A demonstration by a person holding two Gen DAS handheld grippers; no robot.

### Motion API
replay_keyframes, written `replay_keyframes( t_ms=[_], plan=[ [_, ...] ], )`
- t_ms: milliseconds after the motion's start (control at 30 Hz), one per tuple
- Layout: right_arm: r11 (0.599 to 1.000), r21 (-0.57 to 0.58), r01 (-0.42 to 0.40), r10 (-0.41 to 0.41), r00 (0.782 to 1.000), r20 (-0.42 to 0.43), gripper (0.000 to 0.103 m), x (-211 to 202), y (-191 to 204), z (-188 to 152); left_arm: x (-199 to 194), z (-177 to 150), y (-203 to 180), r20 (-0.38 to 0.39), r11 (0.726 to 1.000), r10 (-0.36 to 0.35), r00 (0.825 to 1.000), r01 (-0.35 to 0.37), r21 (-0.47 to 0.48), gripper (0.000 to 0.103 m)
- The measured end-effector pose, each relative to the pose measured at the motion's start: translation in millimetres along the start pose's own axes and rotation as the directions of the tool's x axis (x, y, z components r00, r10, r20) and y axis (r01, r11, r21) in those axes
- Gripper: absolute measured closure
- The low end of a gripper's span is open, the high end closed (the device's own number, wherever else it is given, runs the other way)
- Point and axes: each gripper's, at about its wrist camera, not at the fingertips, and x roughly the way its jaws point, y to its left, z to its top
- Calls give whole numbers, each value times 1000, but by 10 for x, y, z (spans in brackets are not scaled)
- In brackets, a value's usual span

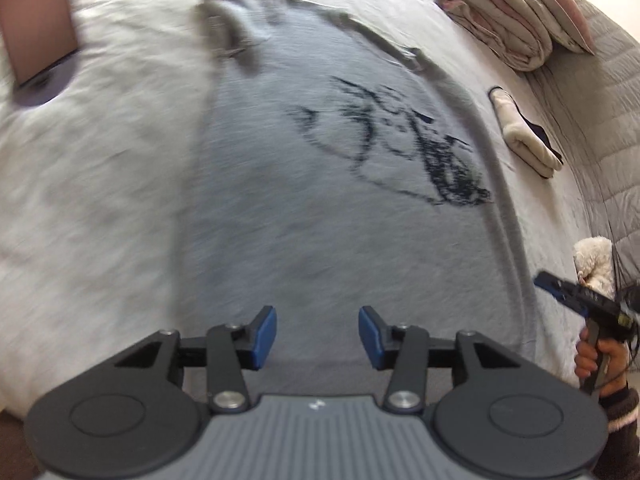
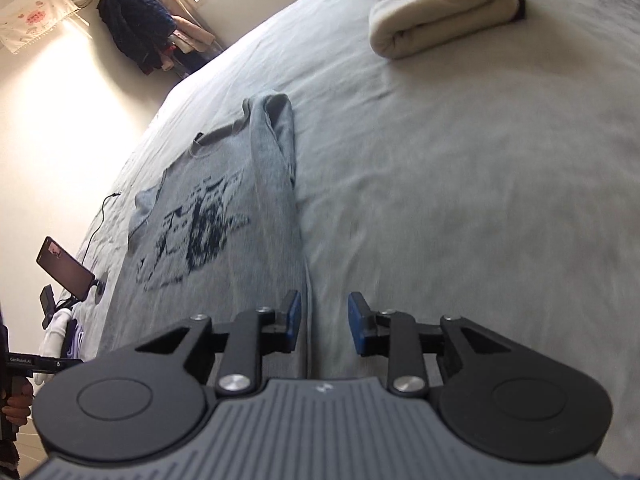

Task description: Fold clothes

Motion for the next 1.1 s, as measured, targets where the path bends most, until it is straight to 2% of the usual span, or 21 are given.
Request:
replay_keyframes(
  t_ms=[267, 400, 533, 800, 933, 1000, 1033, 1100],
  plan=[
    [998, -26, -57, 56, 998, -10, 73, 357, -32, 347, 599, 385, -796, 70, 993, -22, 997, 14, 117, 56],
    [996, -64, -65, 63, 998, -25, 73, 518, 11, 494, 907, 559, -1119, 112, 984, -13, 994, -8, 180, 54],
    [991, -113, -72, 69, 997, -28, 73, 688, 82, 702, 1158, 704, -1370, 153, 969, 24, 988, -61, 240, 54],
    [982, -158, -101, 103, 995, 8, 73, 1008, 87, 1063, 1212, 1070, -1598, 186, 969, 17, 982, -62, 239, 54],
    [974, -126, -186, 192, 981, 39, 73, 1099, -44, 995, 1232, 1290, -1781, 189, 968, 5, 982, -52, 246, 54],
    [961, -87, -261, 265, 963, 41, 72, 1140, -149, 925, 1293, 1386, -1913, 184, 963, -4, 983, -46, 265, 54],
    [952, -87, -294, 296, 955, 19, 72, 1150, -174, 901, 1342, 1432, -1992, 180, 958, -6, 984, -46, 282, 54],
    [933, -160, -323, 326, 945, -12, 73, 1119, -168, 901, 1475, 1509, -2162, 166, 949, -13, 986, -40, 313, 56]
  ],
)
